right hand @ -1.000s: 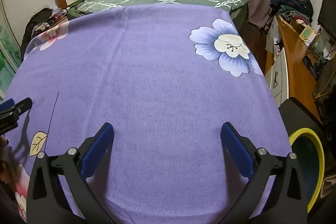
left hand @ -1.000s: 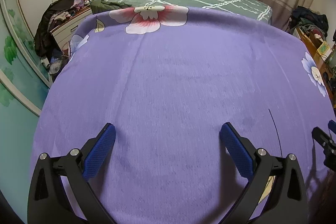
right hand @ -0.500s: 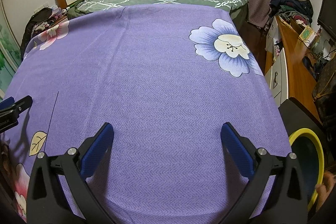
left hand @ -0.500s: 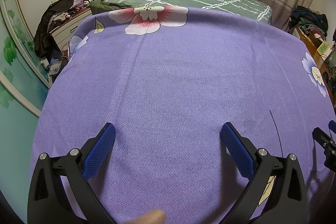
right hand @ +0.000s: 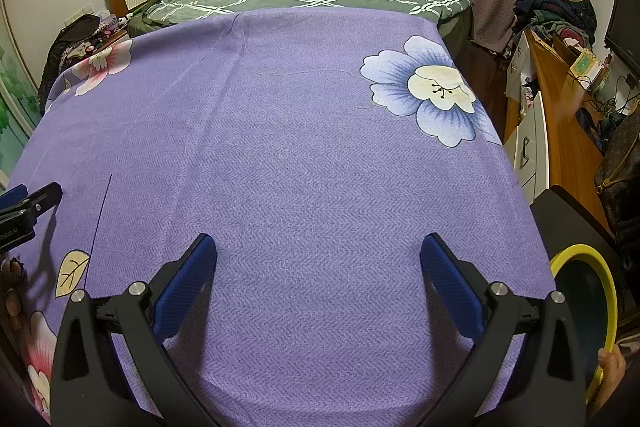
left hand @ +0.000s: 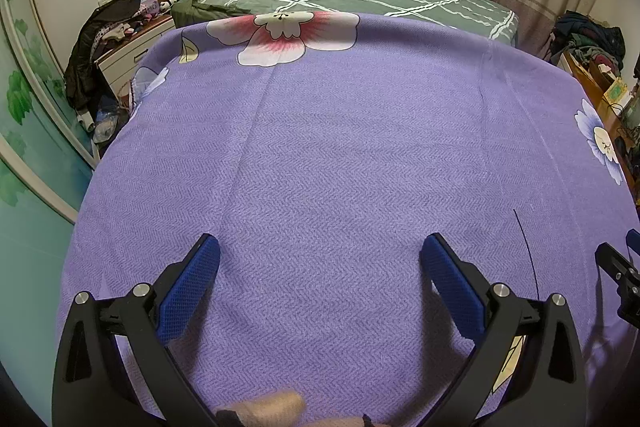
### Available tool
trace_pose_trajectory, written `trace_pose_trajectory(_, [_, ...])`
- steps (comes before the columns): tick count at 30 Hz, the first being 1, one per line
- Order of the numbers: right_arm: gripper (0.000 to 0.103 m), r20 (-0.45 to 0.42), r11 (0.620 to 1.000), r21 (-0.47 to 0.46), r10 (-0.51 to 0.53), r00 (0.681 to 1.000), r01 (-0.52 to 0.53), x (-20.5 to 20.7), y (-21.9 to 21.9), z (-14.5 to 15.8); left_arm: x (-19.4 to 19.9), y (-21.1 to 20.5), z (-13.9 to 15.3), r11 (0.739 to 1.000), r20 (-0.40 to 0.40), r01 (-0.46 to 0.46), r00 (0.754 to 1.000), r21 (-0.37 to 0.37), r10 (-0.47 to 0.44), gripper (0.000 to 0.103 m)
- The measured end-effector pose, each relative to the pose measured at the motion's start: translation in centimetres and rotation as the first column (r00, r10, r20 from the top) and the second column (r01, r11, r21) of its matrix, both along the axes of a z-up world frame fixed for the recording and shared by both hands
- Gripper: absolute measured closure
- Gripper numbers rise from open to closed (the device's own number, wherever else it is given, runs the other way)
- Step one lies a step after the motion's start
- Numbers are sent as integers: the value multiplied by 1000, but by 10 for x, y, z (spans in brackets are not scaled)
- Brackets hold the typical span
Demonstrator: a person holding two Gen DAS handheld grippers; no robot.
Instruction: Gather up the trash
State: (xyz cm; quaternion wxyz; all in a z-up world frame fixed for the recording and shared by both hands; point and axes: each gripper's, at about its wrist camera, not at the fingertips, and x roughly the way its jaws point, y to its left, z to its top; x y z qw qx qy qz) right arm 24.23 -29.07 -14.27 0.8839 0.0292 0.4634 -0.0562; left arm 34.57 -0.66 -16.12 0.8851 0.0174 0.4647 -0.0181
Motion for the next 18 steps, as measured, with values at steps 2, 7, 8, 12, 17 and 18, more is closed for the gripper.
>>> trace_pose_trajectory(2, [5, 0, 1000, 0, 0, 1000, 0, 2, 0, 0, 0, 0, 0, 1000, 0, 0, 1000, 0, 0, 4])
trace_pose_trajectory(7, [5, 0, 1000, 0, 0, 1000, 0, 2, 0, 0, 0, 0, 0, 1000, 0, 0, 1000, 0, 0, 4])
trace_pose_trajectory(8, [5, 0, 1000, 0, 0, 1000, 0, 3, 0, 0, 0, 0, 0, 1000, 0, 0, 1000, 0, 0, 4])
trace_pose_trajectory(12, [5, 0, 1000, 0, 0, 1000, 0, 1, -1, 0, 0, 0, 0, 1000, 0, 0, 1000, 0, 0, 4])
trace_pose_trajectory(17, [5, 0, 1000, 0, 0, 1000, 0, 3, 0, 0, 0, 1, 0, 1000, 0, 0, 1000, 0, 0, 4])
trace_pose_trajectory(18, [5, 0, 1000, 0, 0, 1000, 0, 1, 0, 0, 0, 0, 0, 1000, 0, 0, 1000, 0, 0, 4])
